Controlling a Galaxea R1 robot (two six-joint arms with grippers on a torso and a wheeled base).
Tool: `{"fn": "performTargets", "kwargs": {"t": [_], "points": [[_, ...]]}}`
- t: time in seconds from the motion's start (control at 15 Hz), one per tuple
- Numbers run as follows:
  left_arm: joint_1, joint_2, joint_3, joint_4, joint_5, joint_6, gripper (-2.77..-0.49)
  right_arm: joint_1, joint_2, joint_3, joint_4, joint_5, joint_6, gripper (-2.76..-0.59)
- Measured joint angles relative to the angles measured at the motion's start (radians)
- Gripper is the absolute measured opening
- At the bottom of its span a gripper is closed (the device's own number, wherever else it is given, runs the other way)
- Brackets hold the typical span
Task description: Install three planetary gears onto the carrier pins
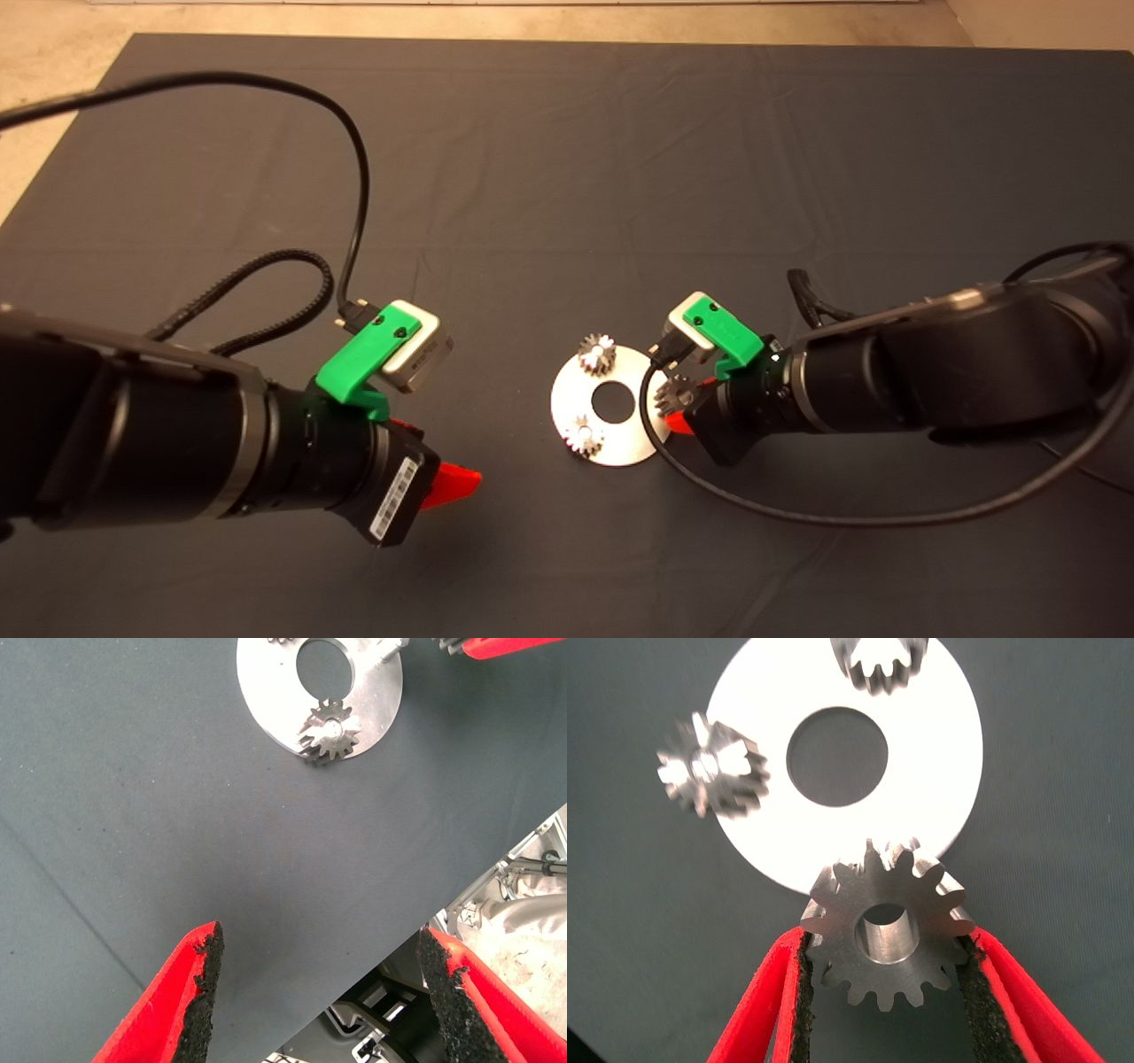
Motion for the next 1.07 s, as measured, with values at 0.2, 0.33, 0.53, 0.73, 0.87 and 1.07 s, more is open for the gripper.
{"fn": "performTargets", "kwargs": {"t": [0.2, 0.33, 0.53, 0.73, 0.87, 1.07], "points": [[0.0, 0.001, 0.0, 0.001, -0.001, 0.0, -1.77, 0.019, 0.0, -0.014, 0.058, -0.04, -0.033, -2.37], [0.0, 0.0, 0.0, 0.001, 0.0, 0.0, -1.77, 0.022, 0.003, -0.031, 0.063, -0.054, -0.057, -2.37], [0.0, 0.001, 0.0, 0.002, -0.001, 0.0, -1.77, 0.021, 0.007, -0.053, 0.073, -0.057, -0.075, -2.37], [0.0, 0.001, 0.0, 0.002, 0.0, 0.0, -1.77, 0.021, 0.047, -0.068, 0.073, -0.059, -0.076, -2.37], [0.0, 0.001, 0.0, 0.002, 0.0, 0.0, -1.77, 0.018, 0.076, -0.083, 0.073, -0.049, -0.078, -2.37], [0.0, 0.001, 0.0, 0.002, 0.0, 0.0, -1.77, 0.018, 0.078, -0.099, 0.073, -0.057, -0.078, -2.37]]}}
